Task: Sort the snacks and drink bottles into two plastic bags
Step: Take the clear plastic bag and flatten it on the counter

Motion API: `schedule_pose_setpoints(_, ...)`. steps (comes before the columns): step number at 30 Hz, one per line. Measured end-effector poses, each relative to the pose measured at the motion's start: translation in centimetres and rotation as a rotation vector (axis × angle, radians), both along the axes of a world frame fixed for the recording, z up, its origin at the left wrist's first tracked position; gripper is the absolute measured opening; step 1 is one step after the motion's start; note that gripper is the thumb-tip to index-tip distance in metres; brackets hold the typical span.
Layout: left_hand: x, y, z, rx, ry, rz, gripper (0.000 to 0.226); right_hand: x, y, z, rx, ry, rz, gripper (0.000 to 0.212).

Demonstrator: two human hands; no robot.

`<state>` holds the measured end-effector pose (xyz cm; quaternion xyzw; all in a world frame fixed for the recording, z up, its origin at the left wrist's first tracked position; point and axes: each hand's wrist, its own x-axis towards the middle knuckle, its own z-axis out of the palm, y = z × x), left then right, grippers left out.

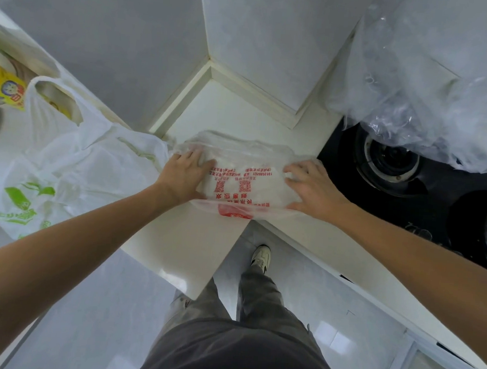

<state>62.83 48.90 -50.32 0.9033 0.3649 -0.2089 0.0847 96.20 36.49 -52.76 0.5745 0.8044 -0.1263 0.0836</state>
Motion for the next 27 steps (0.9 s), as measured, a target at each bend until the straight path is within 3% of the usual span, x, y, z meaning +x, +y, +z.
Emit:
schedule_pose_setpoints(5, -0.7, 0.1, -0.2, -0.015, -0.084, 0.006, 0.087, 1.4, 0.4, -0.6, -0.032, 0.137, 0.097, 0.038)
schedule_pose_setpoints(14, -1.4, 0.8, -0.6, -0.139, -0.154, -0.067, 0.063, 1.3, 0.1, 0.4, -0.202, 0.148, -0.113, 0.038)
schedule_pose_setpoints(16, -2.1, 1.3, -0.5, -0.107, -0.28, -0.108, 0.054, 1.3, -0.3, 0.4, -0.149, 0.164, -0.128, 0.035)
schedule_pose_setpoints(20, -2.9, 1.5, -0.5, 0.189, -0.395, -0.332, 0.014, 0.6, -0.6, 0.4, 0.181, 0.074, -0.102, 0.017)
schedule_pose_setpoints(23, -2.8, 1.3, -0.4, 0.286, -0.422, -0.406, 0.024, -0.3, -0.3, 0.8, 0.283, -0.013, -0.088, 0.024)
schedule_pose_setpoints(27, -3.0, 1.1, -0.7, 0.302, -0.44, -0.36, 0.028, 0.2, -0.4, 0.2, 0.283, 0.057, -0.008, 0.032)
